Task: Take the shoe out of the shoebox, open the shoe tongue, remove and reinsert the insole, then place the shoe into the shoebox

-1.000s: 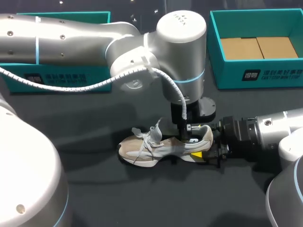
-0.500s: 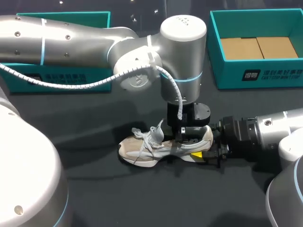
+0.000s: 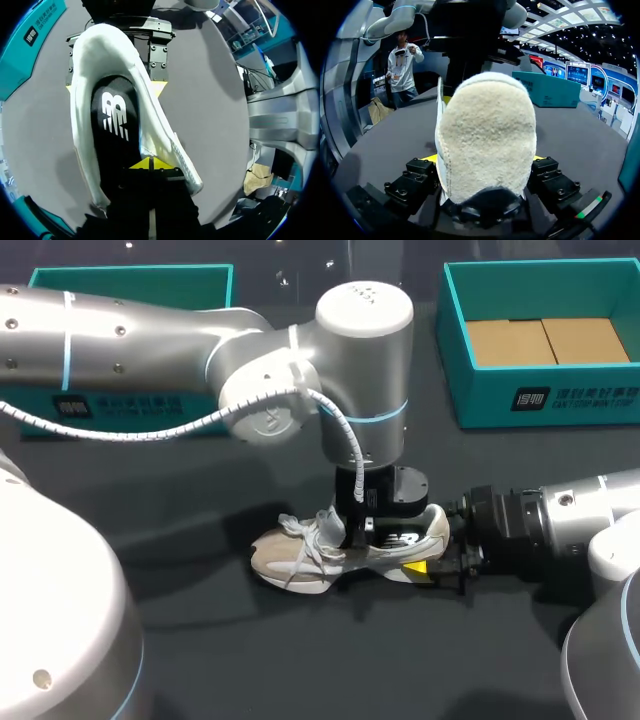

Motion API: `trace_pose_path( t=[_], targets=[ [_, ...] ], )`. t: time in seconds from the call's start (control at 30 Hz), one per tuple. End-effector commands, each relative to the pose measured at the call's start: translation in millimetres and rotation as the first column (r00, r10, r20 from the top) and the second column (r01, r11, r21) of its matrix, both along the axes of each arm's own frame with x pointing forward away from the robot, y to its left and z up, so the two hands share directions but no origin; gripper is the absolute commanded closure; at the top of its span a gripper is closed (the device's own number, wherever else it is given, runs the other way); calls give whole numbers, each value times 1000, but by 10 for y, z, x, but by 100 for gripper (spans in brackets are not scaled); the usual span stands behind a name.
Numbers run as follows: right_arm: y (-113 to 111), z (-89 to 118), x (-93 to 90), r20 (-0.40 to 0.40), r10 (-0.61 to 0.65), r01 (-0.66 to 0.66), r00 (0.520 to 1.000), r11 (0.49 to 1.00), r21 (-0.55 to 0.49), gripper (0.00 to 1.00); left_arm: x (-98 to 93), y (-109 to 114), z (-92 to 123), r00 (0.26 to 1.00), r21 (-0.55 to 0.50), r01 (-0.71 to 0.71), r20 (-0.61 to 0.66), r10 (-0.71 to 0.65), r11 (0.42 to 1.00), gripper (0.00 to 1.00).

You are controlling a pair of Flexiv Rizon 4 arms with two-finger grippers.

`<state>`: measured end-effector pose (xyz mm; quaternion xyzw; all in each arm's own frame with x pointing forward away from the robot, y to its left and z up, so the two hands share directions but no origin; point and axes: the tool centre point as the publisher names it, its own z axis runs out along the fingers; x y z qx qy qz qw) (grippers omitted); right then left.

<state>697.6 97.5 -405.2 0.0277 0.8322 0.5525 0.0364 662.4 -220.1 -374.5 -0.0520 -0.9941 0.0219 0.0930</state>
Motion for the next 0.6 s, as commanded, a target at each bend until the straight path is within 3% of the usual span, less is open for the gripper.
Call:
trace_pose_path(
  t=[0.03,0.07,0.13,0.3,0.6],
  targets=[
    [-7,4,-2,0,-2,2,1000,1000,-3,100,-56,13,-65,1000,-1,0,14,0,1000,95],
    [-7,4,-2,0,-2,2,1000,1000,-3,100,-58,3,-83,1000,1,-1,21,1,1000,89],
    [-7,4,-2,0,-2,2,1000,1000,-3,100,-56,-21,-116,999,2,-7,38,7,1000,87],
    [-7,4,-2,0,-2,2,1000,1000,-3,100,-70,-68,-182,997,-5,-6,73,6,1000,71],
    [-7,4,-2,0,-2,2,1000,1000,-3,100,13,-153,-291,983,-26,-41,180,45,999,64]
  ],
)
